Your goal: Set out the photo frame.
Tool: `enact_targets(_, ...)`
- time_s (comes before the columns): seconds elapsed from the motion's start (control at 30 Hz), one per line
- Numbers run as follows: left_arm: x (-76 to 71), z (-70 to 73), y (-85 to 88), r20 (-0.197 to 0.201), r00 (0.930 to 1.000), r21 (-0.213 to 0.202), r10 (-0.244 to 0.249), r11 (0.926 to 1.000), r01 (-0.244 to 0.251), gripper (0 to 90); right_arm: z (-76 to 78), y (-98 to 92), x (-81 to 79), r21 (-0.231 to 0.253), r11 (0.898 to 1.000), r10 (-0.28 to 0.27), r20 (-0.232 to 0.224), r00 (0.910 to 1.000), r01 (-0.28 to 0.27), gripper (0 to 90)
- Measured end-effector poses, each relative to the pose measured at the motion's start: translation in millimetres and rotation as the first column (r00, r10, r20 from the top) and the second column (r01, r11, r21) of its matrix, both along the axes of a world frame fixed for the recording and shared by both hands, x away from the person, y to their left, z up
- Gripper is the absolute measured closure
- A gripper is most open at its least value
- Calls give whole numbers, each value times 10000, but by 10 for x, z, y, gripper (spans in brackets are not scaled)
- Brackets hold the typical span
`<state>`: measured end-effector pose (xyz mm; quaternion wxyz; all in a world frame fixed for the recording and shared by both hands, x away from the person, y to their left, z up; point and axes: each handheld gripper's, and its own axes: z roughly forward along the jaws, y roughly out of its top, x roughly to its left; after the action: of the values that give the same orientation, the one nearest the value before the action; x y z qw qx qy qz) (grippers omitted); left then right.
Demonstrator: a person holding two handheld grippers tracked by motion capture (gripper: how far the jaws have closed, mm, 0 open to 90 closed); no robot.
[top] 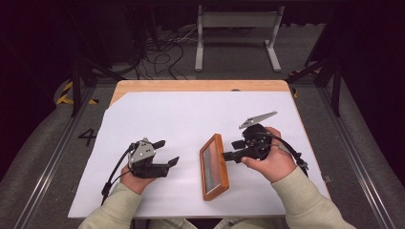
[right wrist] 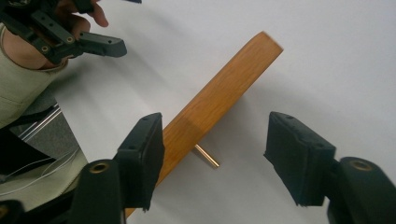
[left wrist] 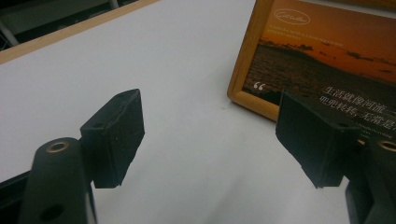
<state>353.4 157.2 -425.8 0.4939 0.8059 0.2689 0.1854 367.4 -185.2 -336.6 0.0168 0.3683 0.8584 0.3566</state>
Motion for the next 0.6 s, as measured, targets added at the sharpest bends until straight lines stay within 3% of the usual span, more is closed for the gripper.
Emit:
enact_targets(0.33,-1,-5,-2,-15,10000,29,-2,10000,2,241,-167,204,47,-72,10000,54,-1023,9947,-62,286)
enact_targets(0.6,-3,-8,2,-34,10000,21,79,10000,-79,240,-336,383,95,-451,9985,245,-1376,9902,-310,297)
